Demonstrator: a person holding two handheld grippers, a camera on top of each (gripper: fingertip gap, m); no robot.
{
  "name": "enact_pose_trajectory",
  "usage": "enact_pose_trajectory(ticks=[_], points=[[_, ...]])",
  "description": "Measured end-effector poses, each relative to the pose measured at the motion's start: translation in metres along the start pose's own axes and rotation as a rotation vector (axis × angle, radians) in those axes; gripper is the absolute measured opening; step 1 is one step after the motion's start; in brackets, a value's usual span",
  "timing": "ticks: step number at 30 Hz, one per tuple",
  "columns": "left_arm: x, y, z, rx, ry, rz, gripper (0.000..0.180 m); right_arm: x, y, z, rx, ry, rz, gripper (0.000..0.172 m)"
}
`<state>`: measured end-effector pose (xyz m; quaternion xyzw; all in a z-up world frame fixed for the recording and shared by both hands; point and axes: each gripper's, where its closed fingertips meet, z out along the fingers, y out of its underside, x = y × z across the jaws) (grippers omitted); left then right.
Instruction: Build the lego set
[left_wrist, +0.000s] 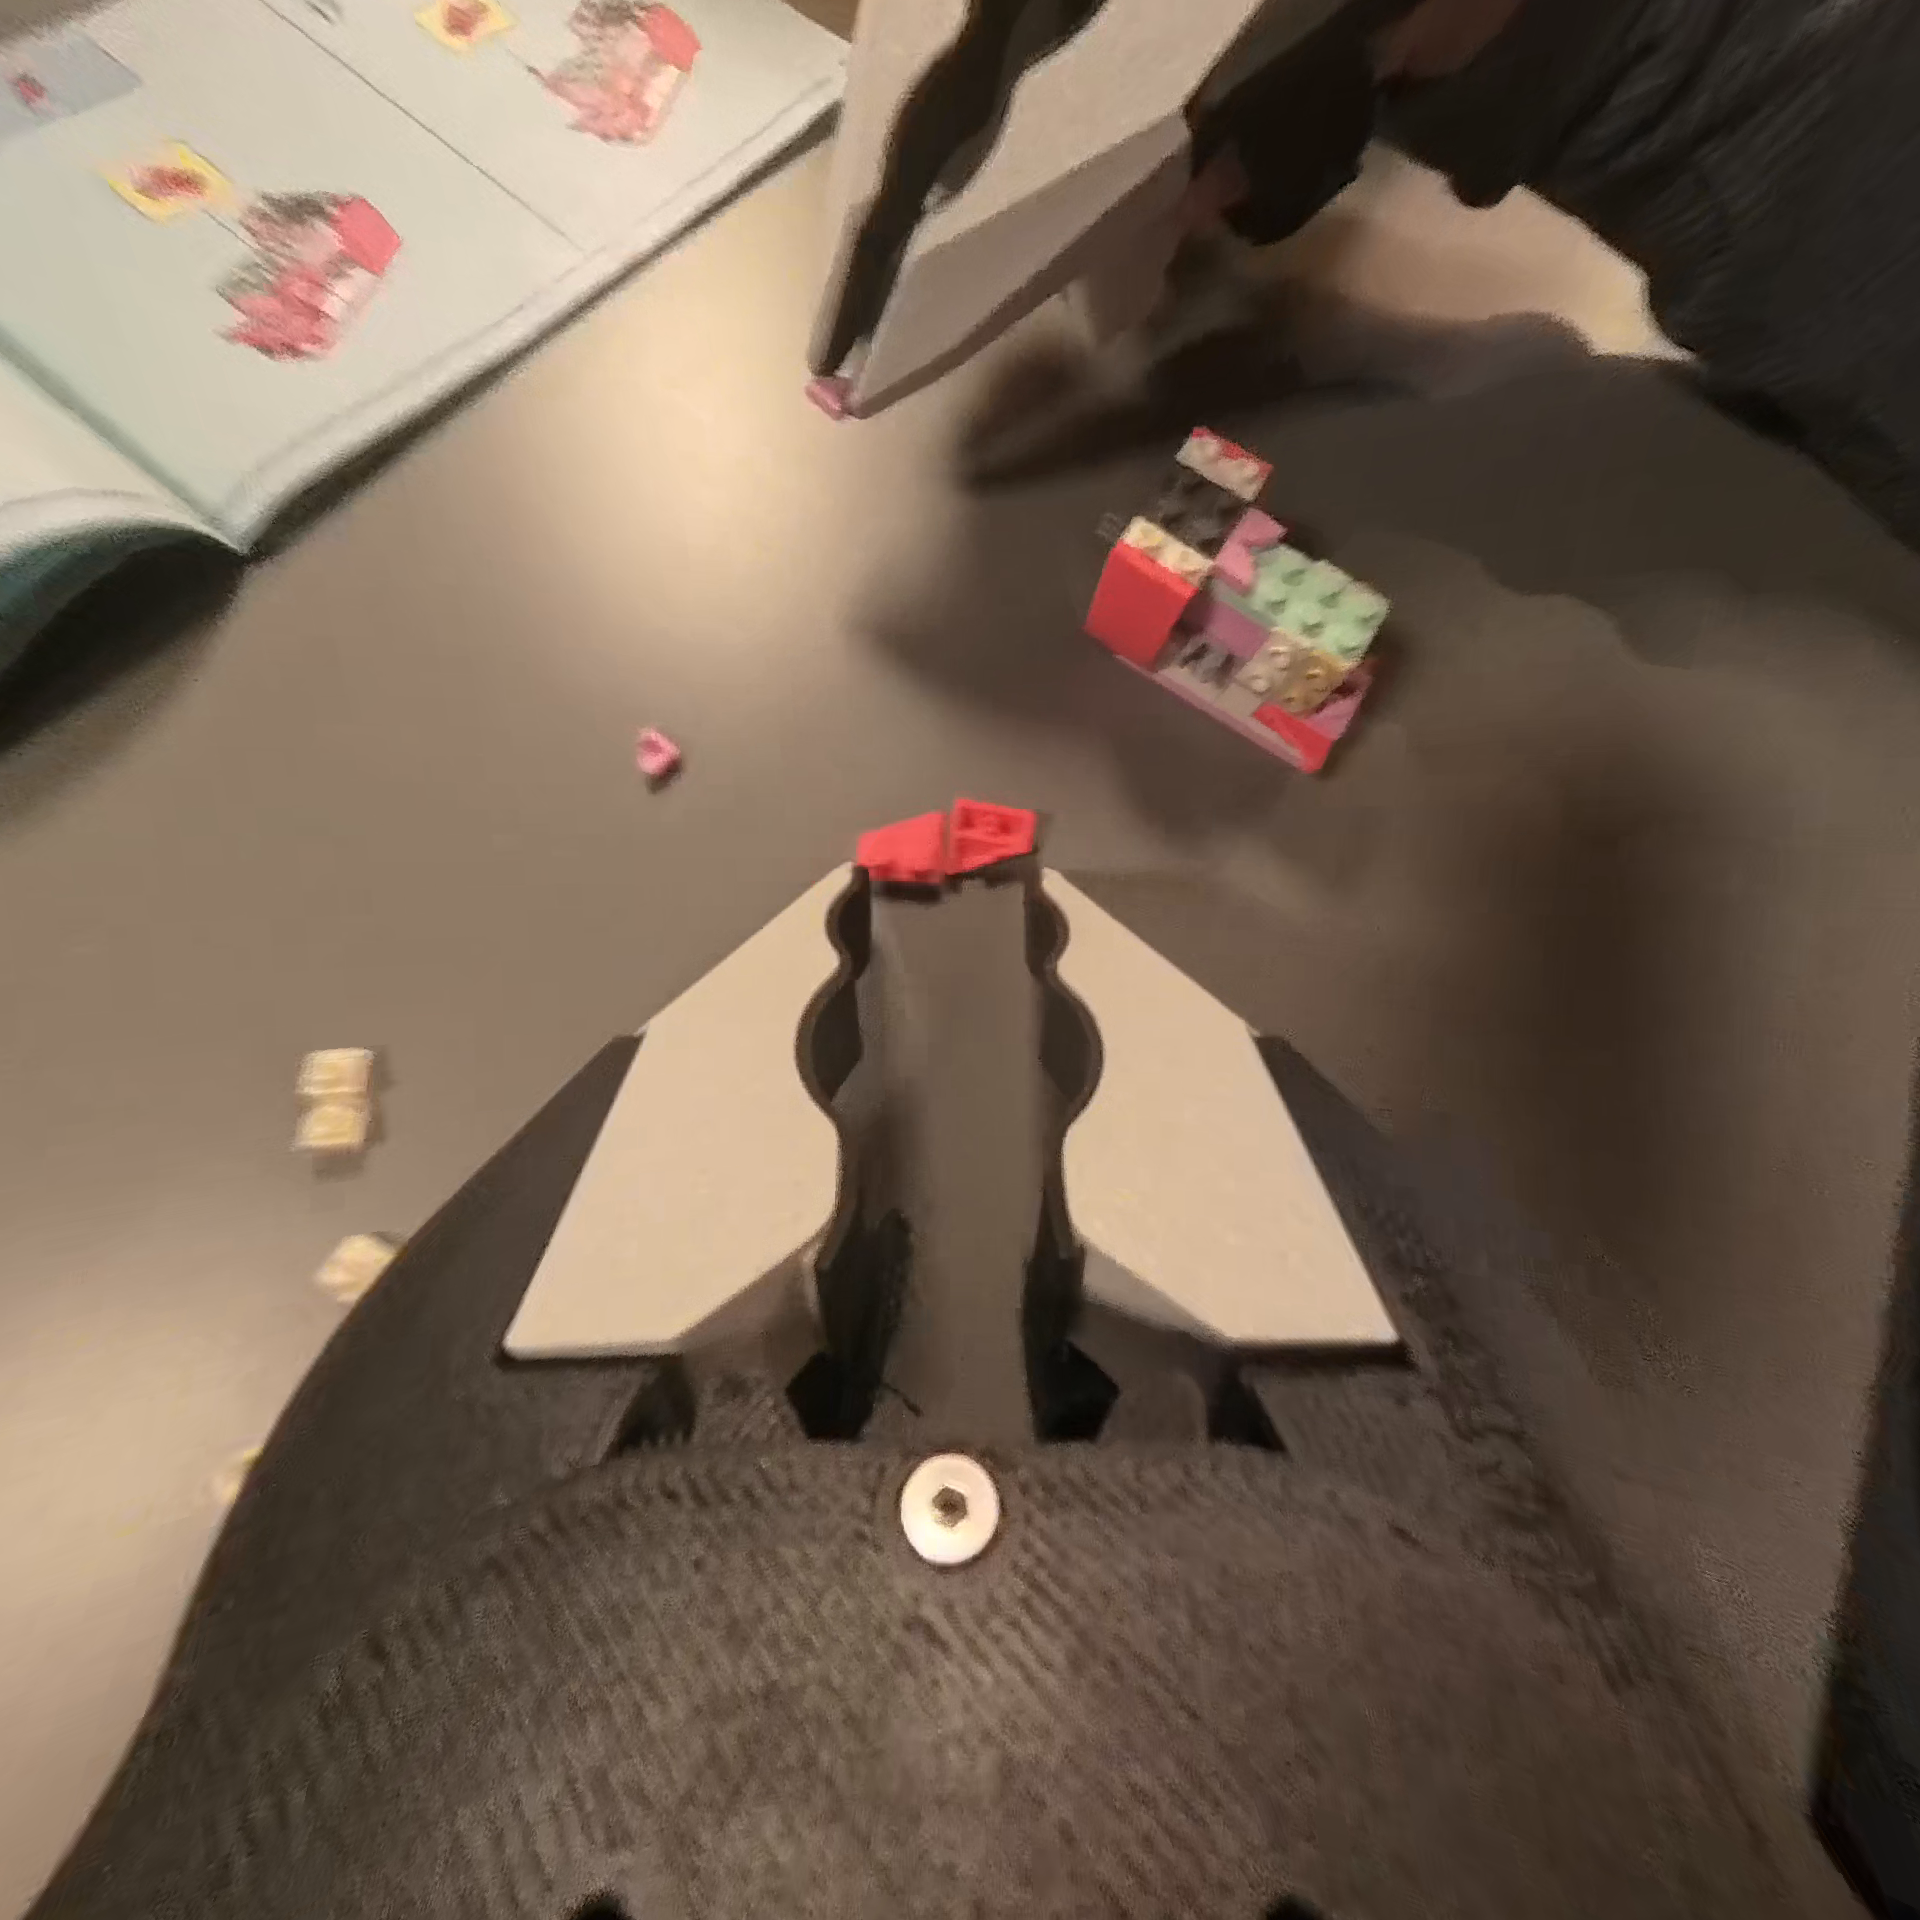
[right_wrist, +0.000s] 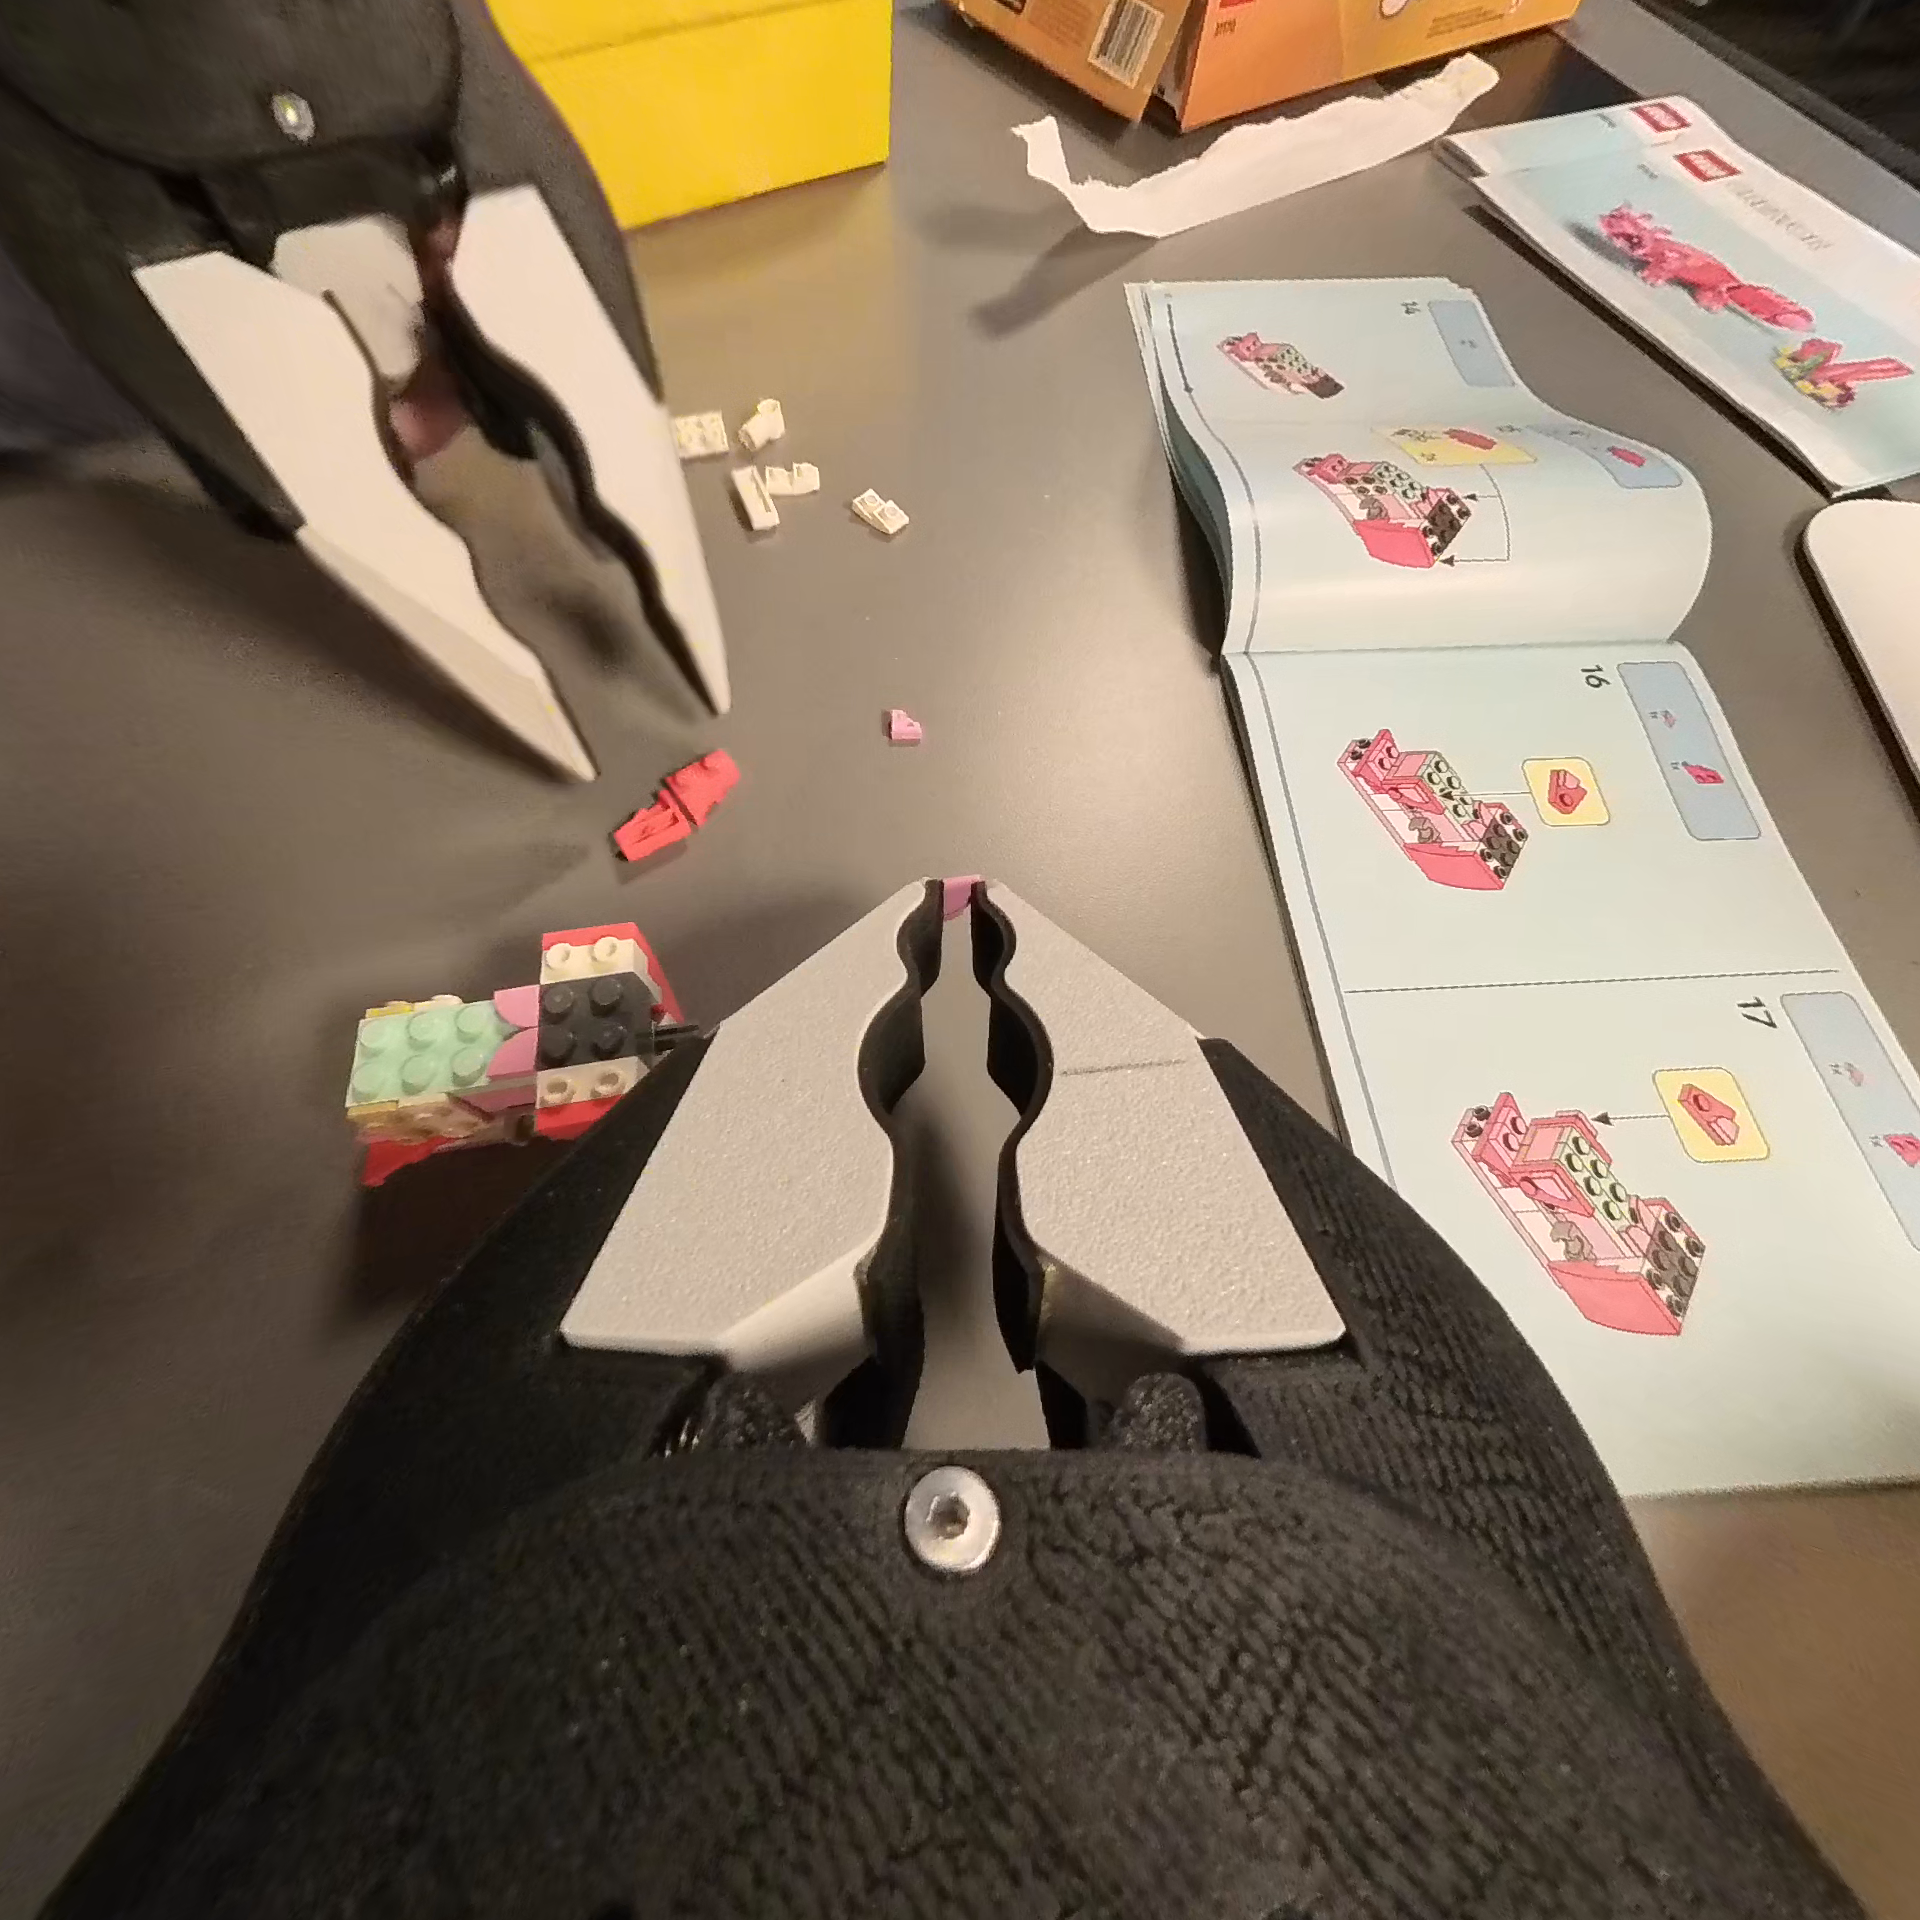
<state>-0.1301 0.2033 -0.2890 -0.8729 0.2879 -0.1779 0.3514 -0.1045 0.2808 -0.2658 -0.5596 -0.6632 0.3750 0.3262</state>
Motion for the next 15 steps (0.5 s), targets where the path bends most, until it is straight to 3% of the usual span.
enact_pose_trajectory(ticks=[4,9,15], points=[[-0.002,-0.011,-0.004,0.029,0.086,0.153,0.040,0.000,0.000,0.000,-0.001,-0.002,0.000,0.004],[0.005,-0.008,0.005,-0.021,0.208,0.269,0.042,0.000,0.001,-0.001,-0.003,-0.001,0.003,0.004],[0.004,0.003,0.011,-0.108,0.235,0.318,0.042,0.001,0.001,-0.001,0.000,-0.003,0.009,0.004]])
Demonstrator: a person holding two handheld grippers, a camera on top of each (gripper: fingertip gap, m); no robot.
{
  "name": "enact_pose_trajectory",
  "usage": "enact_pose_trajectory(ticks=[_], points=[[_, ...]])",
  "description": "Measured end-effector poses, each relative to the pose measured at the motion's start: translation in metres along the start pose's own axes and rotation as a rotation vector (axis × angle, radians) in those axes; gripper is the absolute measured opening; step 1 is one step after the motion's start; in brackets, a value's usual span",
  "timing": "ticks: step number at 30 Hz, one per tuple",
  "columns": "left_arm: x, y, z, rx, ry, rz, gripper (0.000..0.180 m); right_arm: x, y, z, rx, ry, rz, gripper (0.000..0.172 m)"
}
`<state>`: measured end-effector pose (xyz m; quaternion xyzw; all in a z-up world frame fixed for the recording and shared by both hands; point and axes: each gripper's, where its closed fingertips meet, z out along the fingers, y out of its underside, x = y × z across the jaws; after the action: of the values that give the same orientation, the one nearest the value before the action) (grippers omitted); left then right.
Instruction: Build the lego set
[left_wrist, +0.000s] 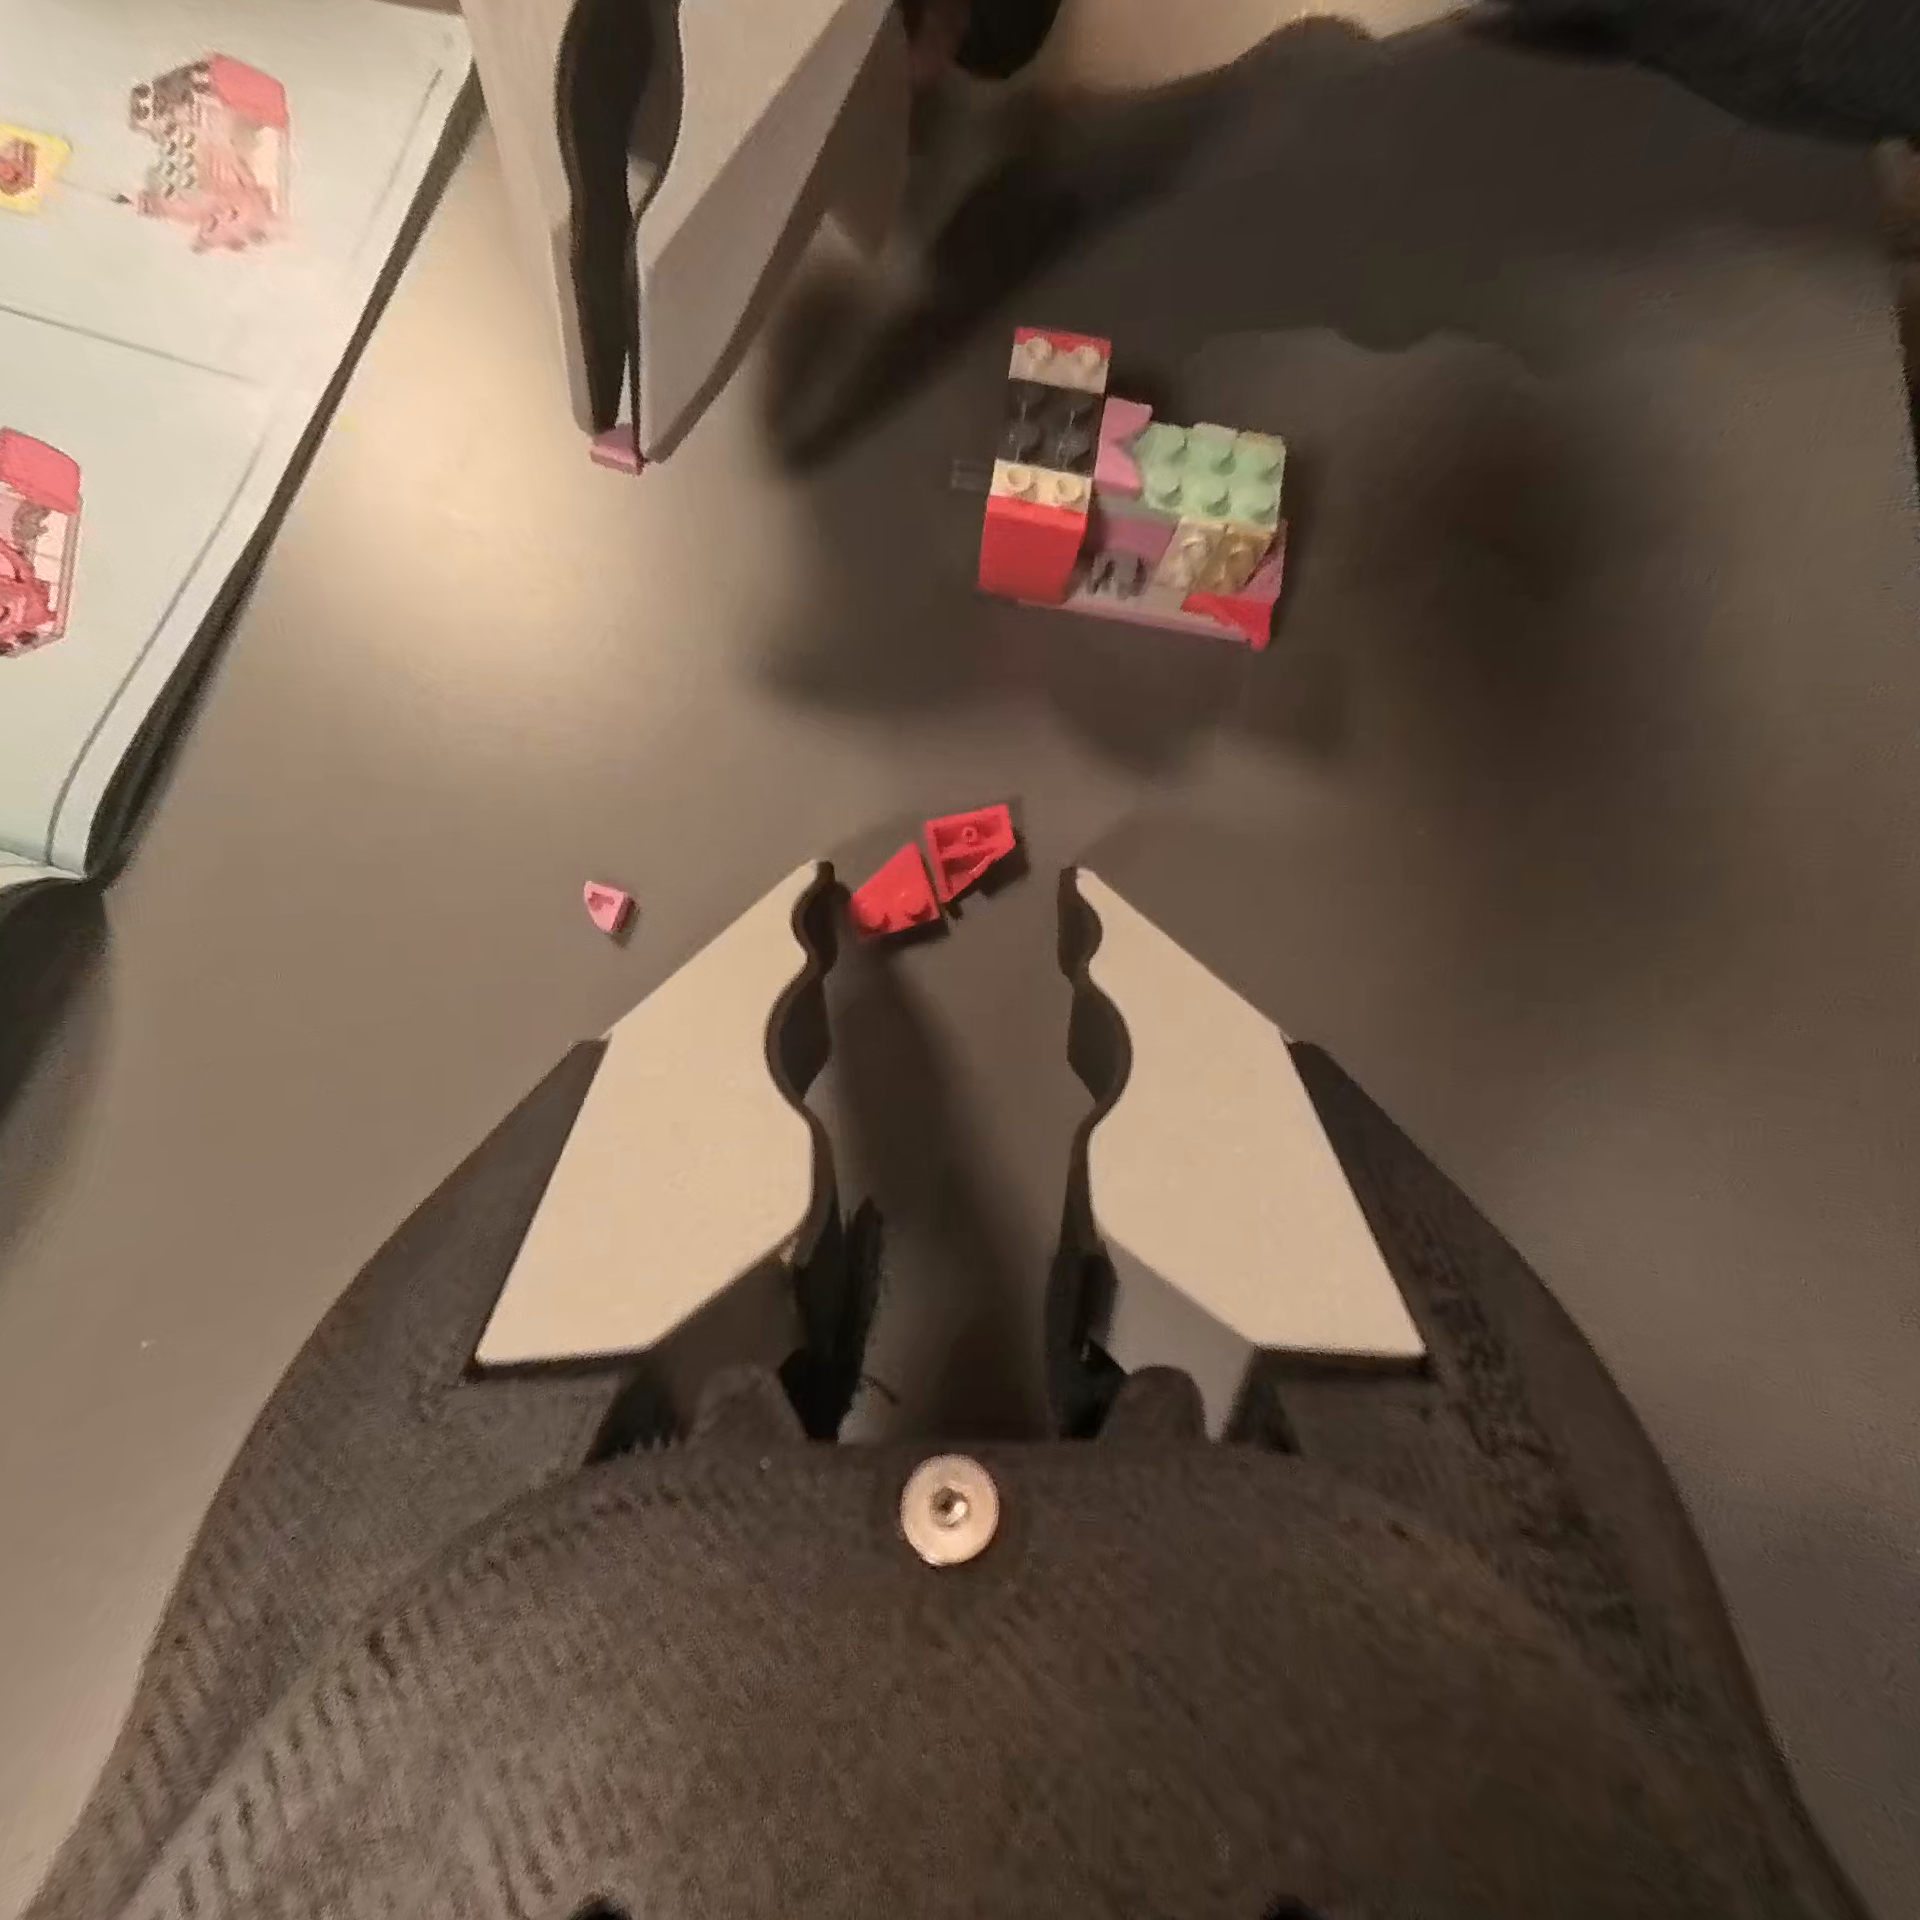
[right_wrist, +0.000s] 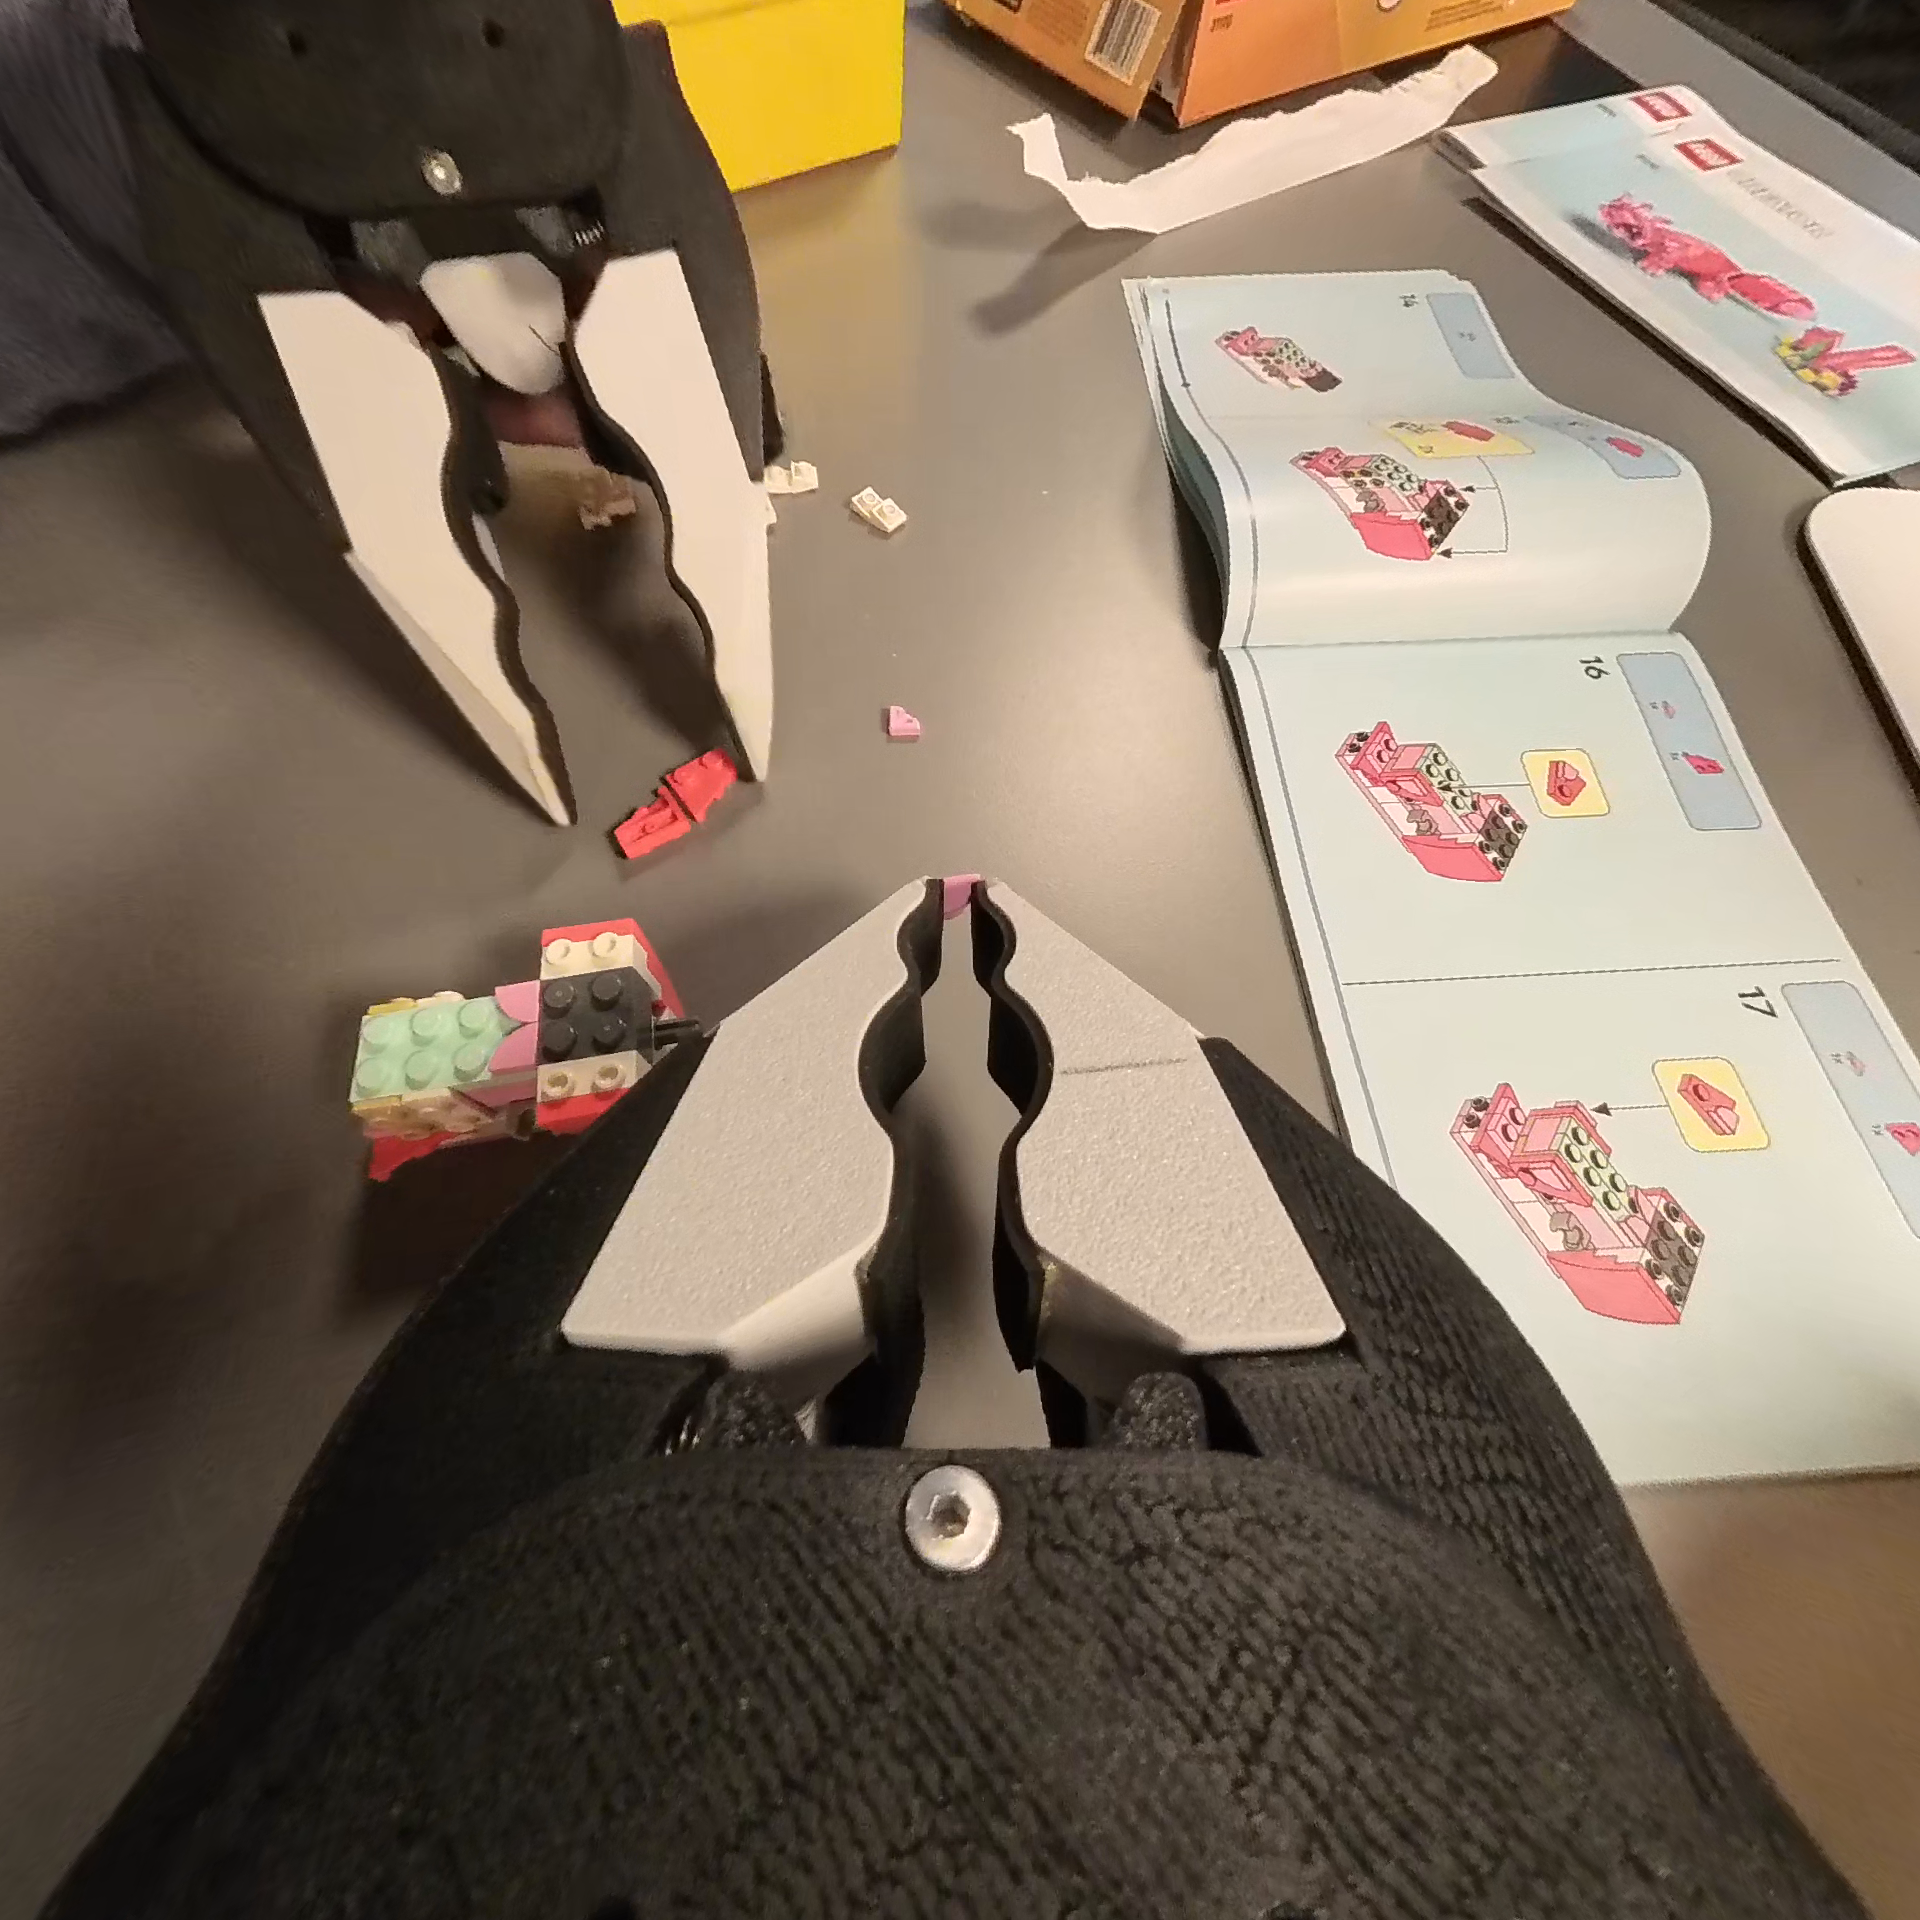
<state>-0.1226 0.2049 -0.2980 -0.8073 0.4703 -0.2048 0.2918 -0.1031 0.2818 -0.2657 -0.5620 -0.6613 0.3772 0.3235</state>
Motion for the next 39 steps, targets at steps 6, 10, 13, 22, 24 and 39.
enact_pose_trajectory(ticks=[6,10,13,22,24,39], points=[[0.007,0.009,-0.007,-0.043,0.000,0.011,0.029,0.000,0.001,0.001,-0.005,-0.002,0.000,0.004],[0.003,0.007,-0.008,-0.031,-0.051,0.045,0.033,-0.001,0.002,0.002,-0.010,-0.005,0.000,0.004],[0.002,0.007,-0.006,-0.012,-0.034,0.037,0.026,-0.002,0.002,0.003,-0.014,-0.008,-0.002,0.004],[0.007,0.009,-0.007,0.019,-0.010,0.060,0.009,-0.002,0.002,0.003,-0.014,-0.009,-0.004,0.004],[0.008,0.008,-0.006,0.031,-0.007,0.049,0.009,-0.002,0.002,0.003,-0.015,-0.009,-0.003,0.004],[-0.031,-0.039,0.002,0.247,-0.259,-0.189,0.008,-0.002,-0.016,-0.007,0.017,0.065,-0.074,0.003]])
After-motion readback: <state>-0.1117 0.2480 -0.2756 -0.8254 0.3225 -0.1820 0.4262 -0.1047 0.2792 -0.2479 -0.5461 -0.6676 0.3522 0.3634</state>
